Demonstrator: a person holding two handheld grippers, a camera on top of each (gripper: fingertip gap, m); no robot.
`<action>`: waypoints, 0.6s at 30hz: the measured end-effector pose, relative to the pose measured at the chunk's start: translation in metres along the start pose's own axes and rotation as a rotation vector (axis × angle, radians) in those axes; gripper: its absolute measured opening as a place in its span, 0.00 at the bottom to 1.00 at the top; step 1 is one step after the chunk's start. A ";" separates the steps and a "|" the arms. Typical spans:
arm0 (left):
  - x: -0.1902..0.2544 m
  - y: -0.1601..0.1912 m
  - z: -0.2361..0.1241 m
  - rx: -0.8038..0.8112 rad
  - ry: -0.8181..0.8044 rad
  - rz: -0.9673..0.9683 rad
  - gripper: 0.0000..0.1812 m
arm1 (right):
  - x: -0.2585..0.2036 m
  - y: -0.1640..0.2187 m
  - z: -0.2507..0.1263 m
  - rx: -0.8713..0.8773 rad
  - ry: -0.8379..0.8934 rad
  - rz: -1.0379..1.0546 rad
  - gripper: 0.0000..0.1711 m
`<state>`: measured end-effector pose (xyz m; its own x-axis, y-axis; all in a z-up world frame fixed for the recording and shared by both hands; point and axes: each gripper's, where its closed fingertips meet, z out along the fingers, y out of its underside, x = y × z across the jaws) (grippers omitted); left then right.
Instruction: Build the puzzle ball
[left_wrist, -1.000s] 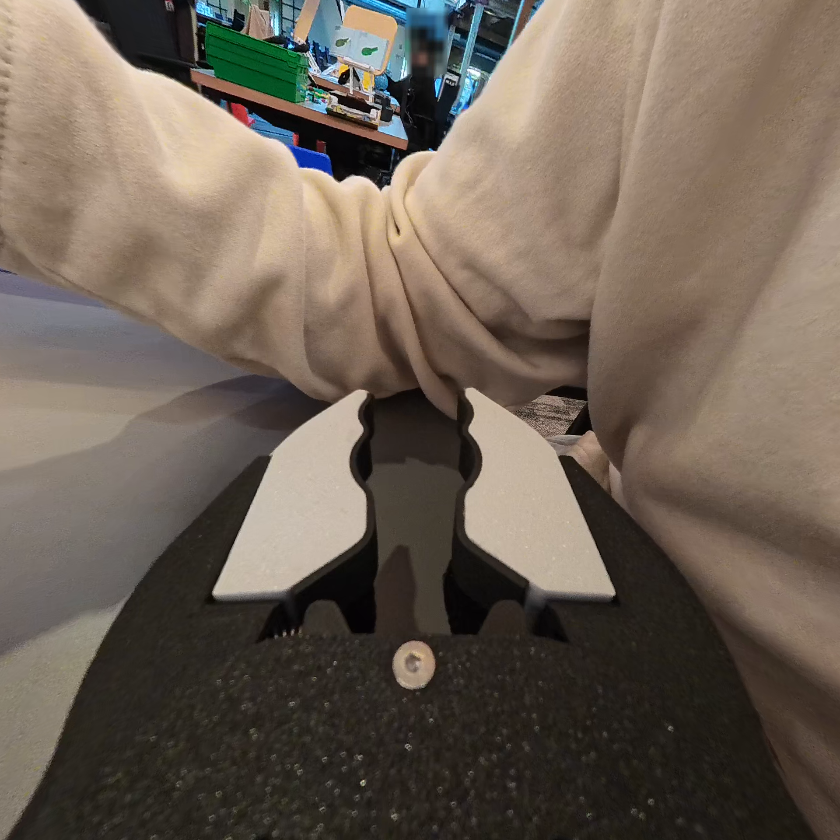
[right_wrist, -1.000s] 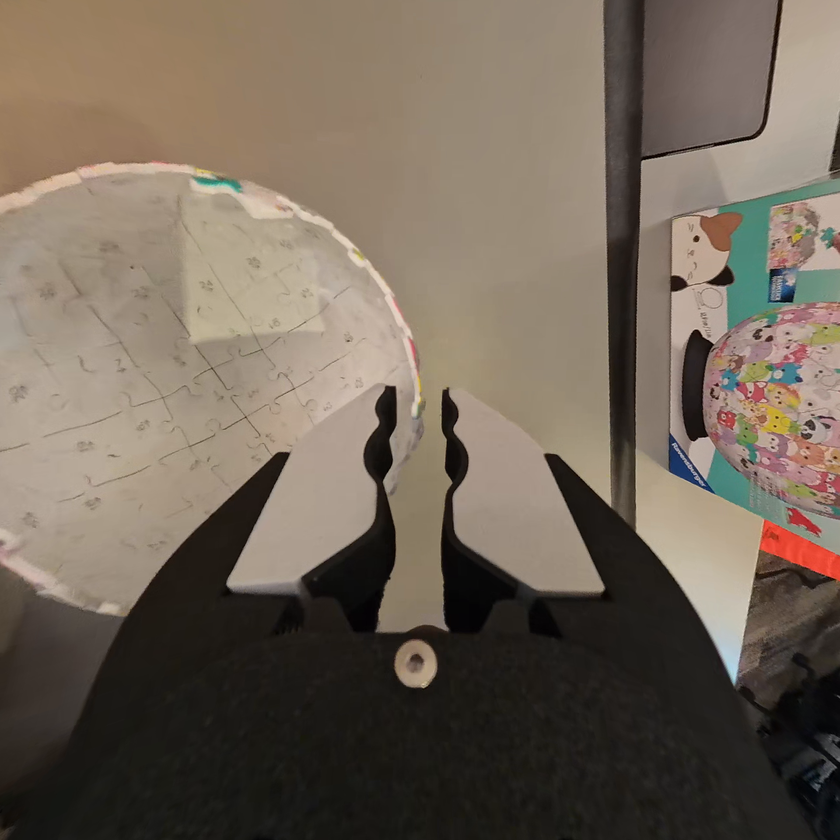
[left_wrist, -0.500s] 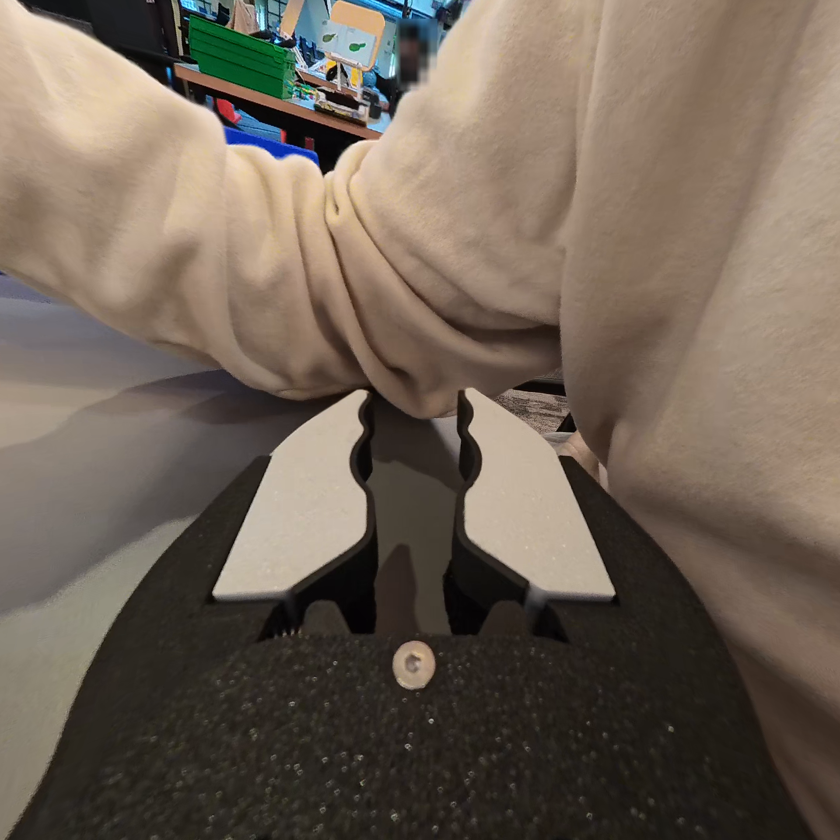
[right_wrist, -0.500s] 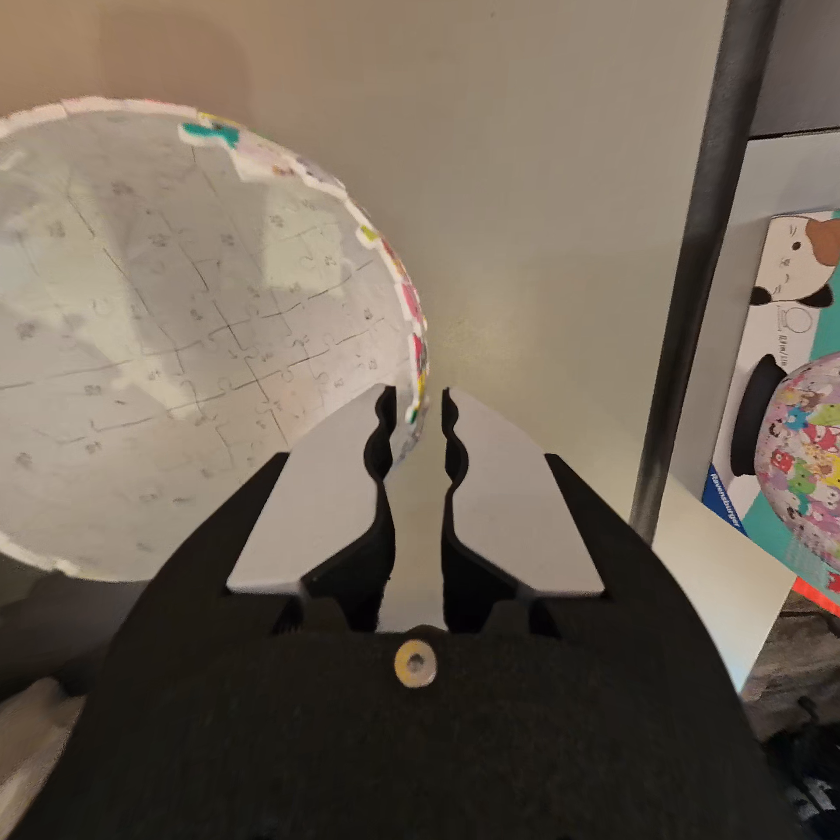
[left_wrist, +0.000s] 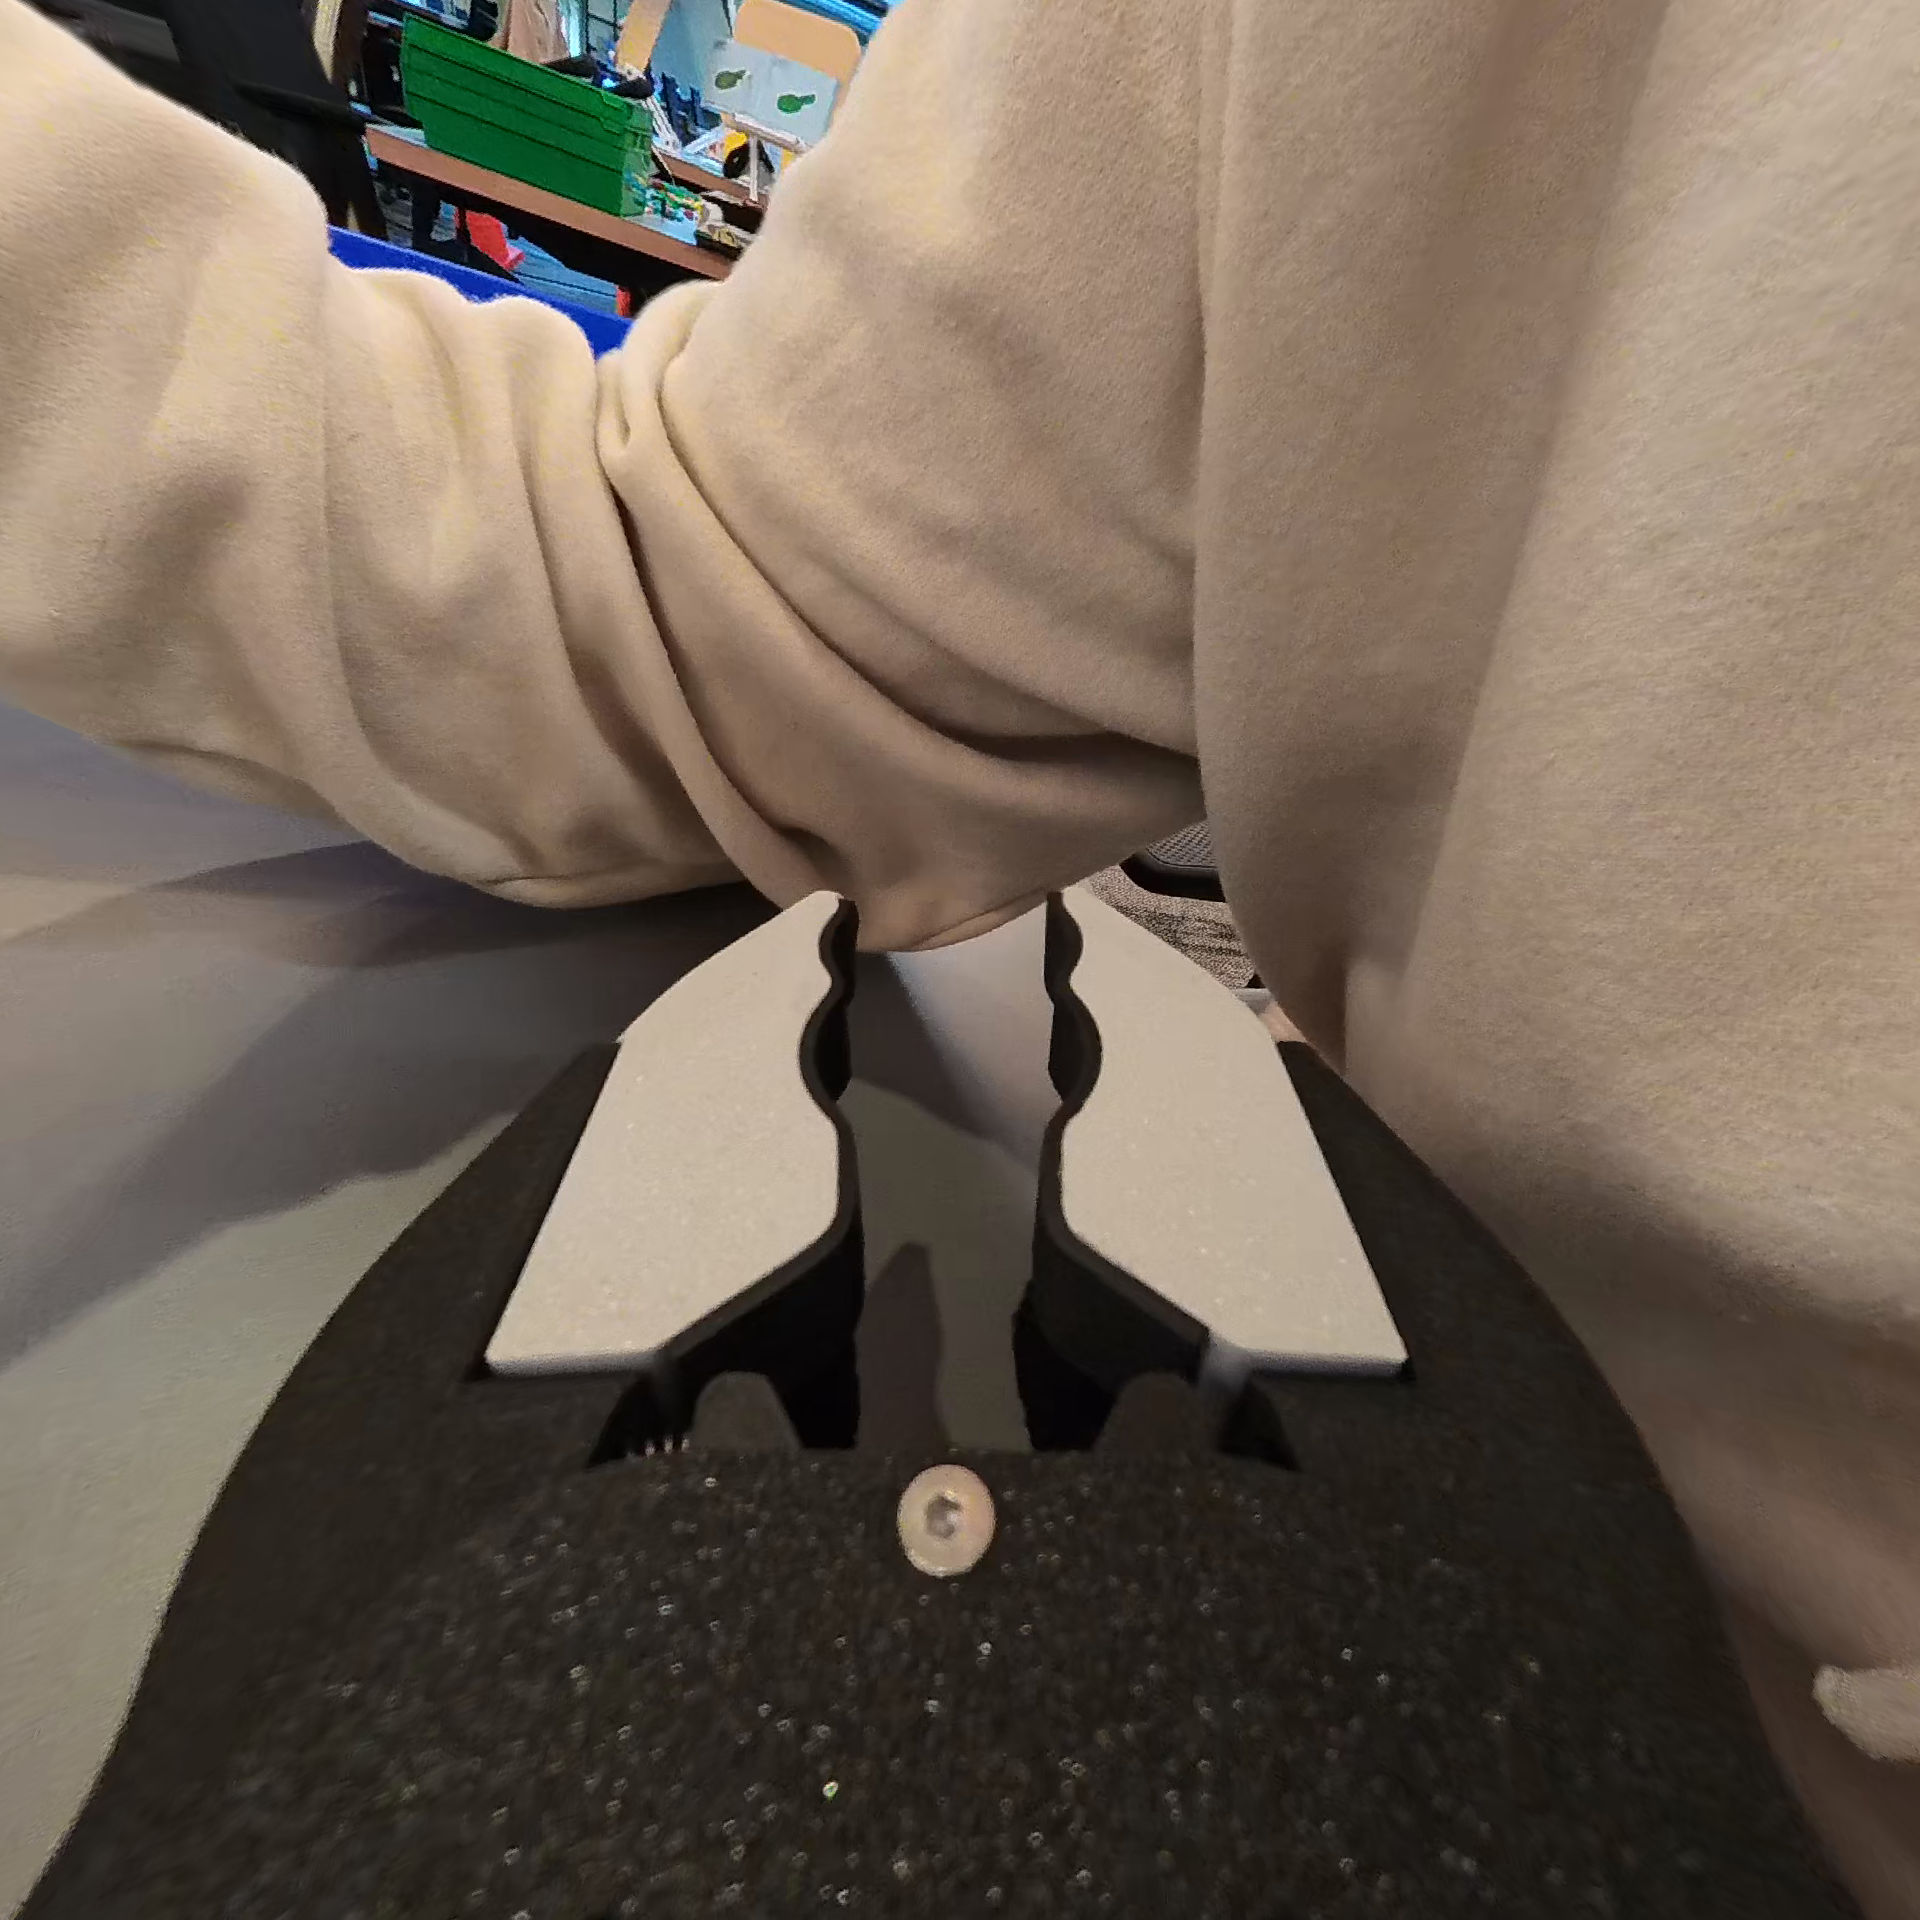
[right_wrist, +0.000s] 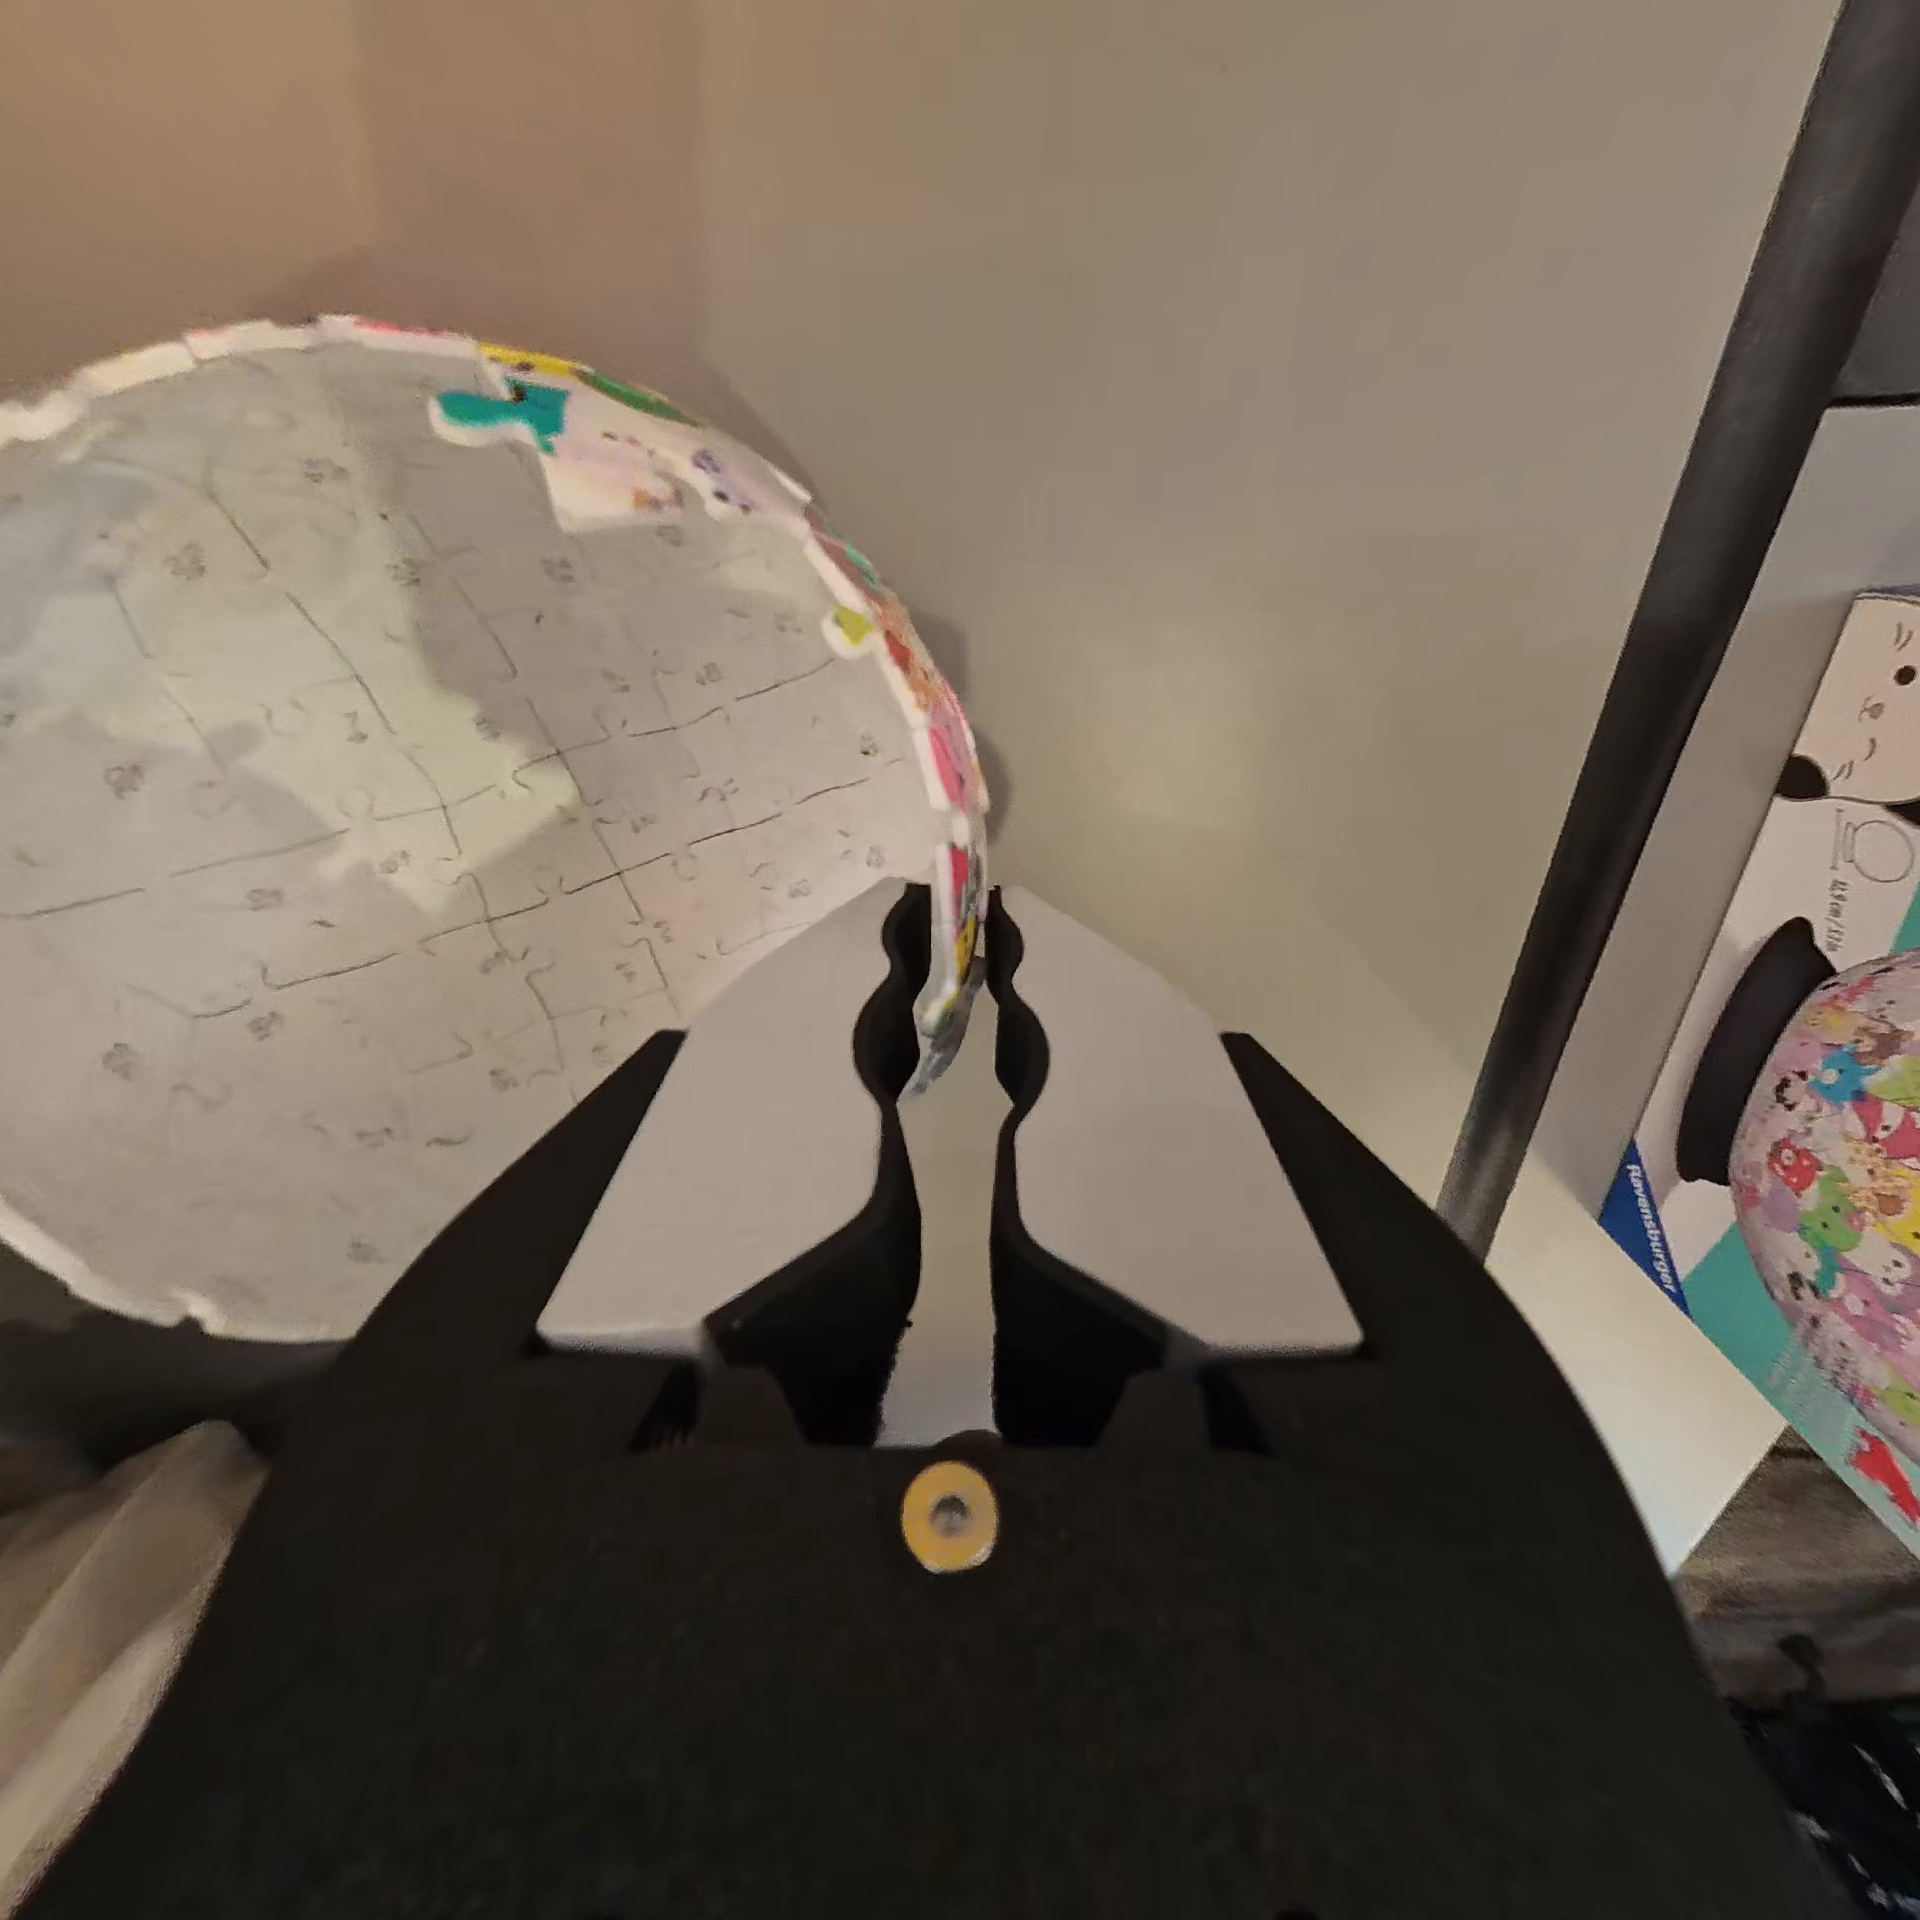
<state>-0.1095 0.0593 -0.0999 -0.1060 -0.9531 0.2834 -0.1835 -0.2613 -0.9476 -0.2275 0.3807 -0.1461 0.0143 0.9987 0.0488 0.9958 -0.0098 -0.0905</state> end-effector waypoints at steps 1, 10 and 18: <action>0.000 0.000 0.000 -0.001 0.000 0.001 0.19 | 0.000 0.000 0.000 -0.012 0.008 -0.002 0.06; 0.001 0.001 0.001 -0.002 -0.004 0.009 0.19 | 0.001 0.001 -0.001 -0.043 0.065 -0.036 0.04; 0.000 0.000 0.001 0.000 -0.005 0.011 0.19 | 0.001 0.003 0.000 -0.041 0.041 -0.019 0.04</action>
<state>-0.1085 0.0587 -0.1003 -0.1031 -0.9567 0.2720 -0.1821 -0.2507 -0.9508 -0.2241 0.3817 -0.1464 -0.0014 0.9958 0.0914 0.9988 0.0058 -0.0480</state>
